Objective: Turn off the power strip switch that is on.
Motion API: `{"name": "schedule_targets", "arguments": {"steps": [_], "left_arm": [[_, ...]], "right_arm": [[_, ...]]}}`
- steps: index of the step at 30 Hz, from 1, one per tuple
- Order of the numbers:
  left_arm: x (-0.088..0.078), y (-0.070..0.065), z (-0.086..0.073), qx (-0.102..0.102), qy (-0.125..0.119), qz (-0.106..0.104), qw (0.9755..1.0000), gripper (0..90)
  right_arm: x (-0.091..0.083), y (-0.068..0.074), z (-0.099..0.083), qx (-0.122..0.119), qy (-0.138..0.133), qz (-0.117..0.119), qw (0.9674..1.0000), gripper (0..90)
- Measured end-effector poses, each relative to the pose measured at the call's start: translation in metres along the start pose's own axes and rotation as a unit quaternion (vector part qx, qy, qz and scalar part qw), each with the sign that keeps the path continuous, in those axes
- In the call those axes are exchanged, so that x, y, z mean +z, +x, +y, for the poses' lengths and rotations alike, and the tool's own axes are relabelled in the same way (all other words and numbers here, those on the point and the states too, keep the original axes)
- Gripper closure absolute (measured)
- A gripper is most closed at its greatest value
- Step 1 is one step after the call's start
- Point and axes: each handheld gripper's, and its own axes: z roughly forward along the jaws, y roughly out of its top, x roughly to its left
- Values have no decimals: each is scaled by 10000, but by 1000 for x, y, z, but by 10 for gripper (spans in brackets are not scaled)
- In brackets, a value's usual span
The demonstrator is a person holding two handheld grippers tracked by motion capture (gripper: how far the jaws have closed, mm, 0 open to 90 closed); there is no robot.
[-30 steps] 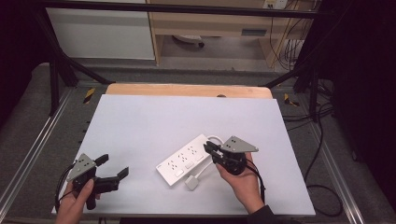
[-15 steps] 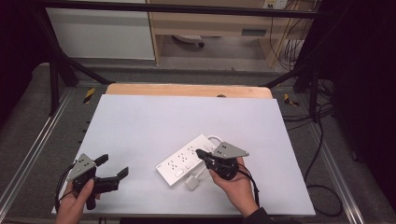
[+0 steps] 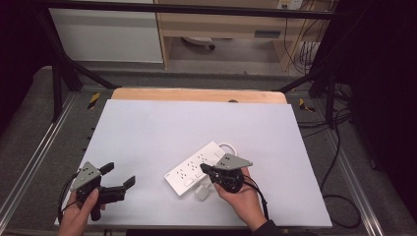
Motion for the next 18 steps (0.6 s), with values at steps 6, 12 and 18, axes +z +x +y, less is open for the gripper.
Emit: {"name": "schedule_targets", "arguments": {"steps": [6,12,18], "left_arm": [[0,0,0,-3,-7,-6,10000,54],[0,0,0,4,-4,-10,10000,54],[0,0,0,16,4,-13,10000,54]], "right_arm": [[9,5,-4,-51,181,74,9998,900],[16,7,-7,24,318,134,9994,900],[21,7,-10,20,420,141,9990,900]]}}
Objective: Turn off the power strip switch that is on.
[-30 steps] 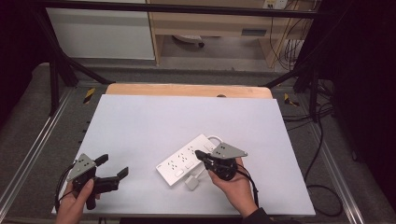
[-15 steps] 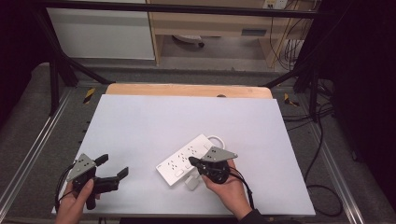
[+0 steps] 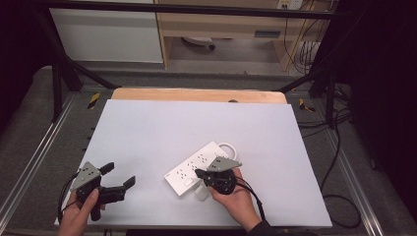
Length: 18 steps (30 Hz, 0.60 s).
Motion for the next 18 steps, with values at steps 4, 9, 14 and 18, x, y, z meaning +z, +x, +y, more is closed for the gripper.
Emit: {"name": "schedule_targets", "arguments": {"steps": [4,9,14,18], "left_arm": [[0,0,0,11,6,-2,10000,54],[0,0,0,12,6,2,10000,54],[0,0,0,24,10,2,10000,54],[0,0,0,21,10,-5,10000,54]], "right_arm": [[2,-1,-1,32,64,-15,10000,900],[6,-1,-2,55,116,-12,9999,900],[10,0,-3,47,160,-6,9999,900],[12,0,-4,50,179,-9,9998,900]]}}
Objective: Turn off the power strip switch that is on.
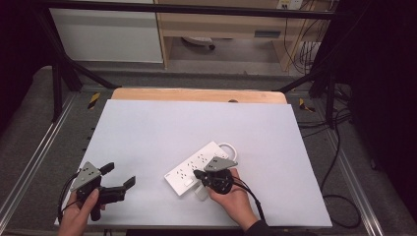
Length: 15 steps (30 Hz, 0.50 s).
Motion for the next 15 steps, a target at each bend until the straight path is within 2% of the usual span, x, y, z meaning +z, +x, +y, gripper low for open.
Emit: {"name": "schedule_targets", "arguments": {"steps": [15], "left_arm": [[0,0,0,2,1,0,10000,54]], "right_arm": [[3,-1,-2,17,65,-35,10000,900]]}}
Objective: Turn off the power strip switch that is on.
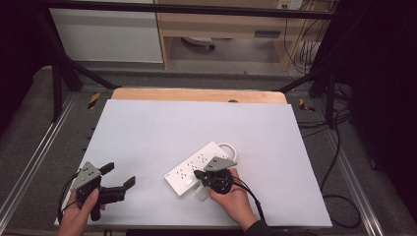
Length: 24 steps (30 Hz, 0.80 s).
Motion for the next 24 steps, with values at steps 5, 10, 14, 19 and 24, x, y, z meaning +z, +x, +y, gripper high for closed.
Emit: {"name": "schedule_targets", "arguments": {"steps": [5,10,14,19,24], "left_arm": [[0,0,0,16,3,-1,10000,54],[0,0,0,7,2,-5,10000,54],[0,0,0,1,2,5,10000,54],[0,0,0,7,4,6,10000,54],[0,0,0,8,6,8,10000,54]], "right_arm": [[1,-1,0,25,-4,5,10000,900],[2,-1,0,48,-27,6,10000,900],[2,-1,0,46,-18,15,10000,900],[2,-1,0,47,-13,10,10000,900],[2,-1,-1,40,-17,9,10000,900]]}}
